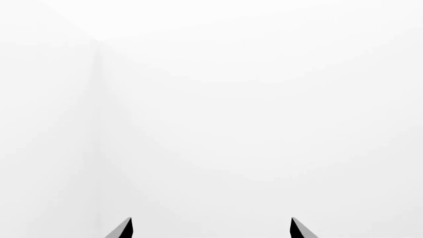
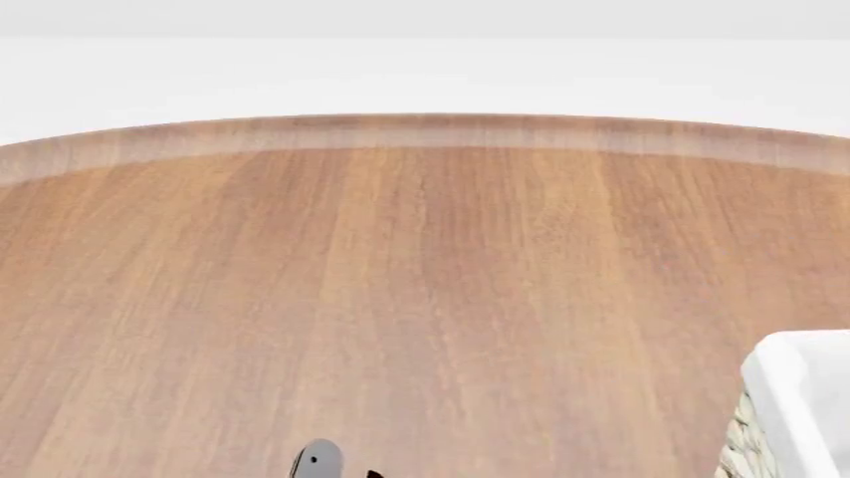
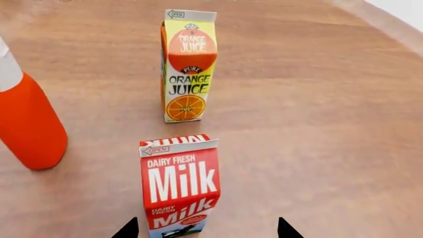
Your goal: Pick the milk and place it in the basket.
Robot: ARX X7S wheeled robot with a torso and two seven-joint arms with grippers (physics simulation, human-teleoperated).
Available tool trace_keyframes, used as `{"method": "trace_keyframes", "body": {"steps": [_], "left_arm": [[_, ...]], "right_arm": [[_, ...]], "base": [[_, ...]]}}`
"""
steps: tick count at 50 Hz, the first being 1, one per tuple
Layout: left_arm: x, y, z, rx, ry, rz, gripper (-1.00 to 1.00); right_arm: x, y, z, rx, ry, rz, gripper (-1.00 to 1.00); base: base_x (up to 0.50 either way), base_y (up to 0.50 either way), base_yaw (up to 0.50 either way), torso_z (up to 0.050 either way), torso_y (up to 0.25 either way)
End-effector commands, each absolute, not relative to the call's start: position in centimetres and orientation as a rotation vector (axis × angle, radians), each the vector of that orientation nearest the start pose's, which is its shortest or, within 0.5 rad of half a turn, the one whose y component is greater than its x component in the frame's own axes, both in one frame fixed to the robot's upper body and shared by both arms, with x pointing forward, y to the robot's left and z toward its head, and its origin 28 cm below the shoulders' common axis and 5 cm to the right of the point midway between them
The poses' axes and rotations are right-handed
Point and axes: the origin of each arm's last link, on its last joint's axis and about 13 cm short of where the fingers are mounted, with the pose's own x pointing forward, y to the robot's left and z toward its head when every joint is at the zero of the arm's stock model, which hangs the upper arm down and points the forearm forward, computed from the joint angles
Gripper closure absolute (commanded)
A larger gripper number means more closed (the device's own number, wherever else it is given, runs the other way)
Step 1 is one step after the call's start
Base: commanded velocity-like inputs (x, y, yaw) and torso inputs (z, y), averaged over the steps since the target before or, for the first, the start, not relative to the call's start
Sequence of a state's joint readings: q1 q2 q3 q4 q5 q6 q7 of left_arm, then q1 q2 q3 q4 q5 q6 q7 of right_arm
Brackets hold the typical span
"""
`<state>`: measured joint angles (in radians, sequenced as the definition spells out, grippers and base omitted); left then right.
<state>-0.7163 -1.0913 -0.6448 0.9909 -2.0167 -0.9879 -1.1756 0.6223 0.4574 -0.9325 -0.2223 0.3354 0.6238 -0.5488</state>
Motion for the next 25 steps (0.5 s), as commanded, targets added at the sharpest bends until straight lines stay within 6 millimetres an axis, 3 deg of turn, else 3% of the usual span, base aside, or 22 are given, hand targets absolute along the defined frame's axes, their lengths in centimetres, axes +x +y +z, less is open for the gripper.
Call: {"method": "trace_keyframes", "body": {"steps": [1,25], "left_arm": [[10.0,28.2,31.3,0.087,-0.513,0.145,-1.00],[9.9,28.3,31.1,0.083,-0.514,0.151,-1.00]], "right_arm": [[27.1,-4.8,9.0,-0.491,0.324,1.325,-1.00],[27.4,-3.4,8.0,-0.492,0.343,1.408,-1.00]], "base": [[0.00,0.00,0.00,0.000,0.000],[0.00,0.00,0.00,0.000,0.000]]}}
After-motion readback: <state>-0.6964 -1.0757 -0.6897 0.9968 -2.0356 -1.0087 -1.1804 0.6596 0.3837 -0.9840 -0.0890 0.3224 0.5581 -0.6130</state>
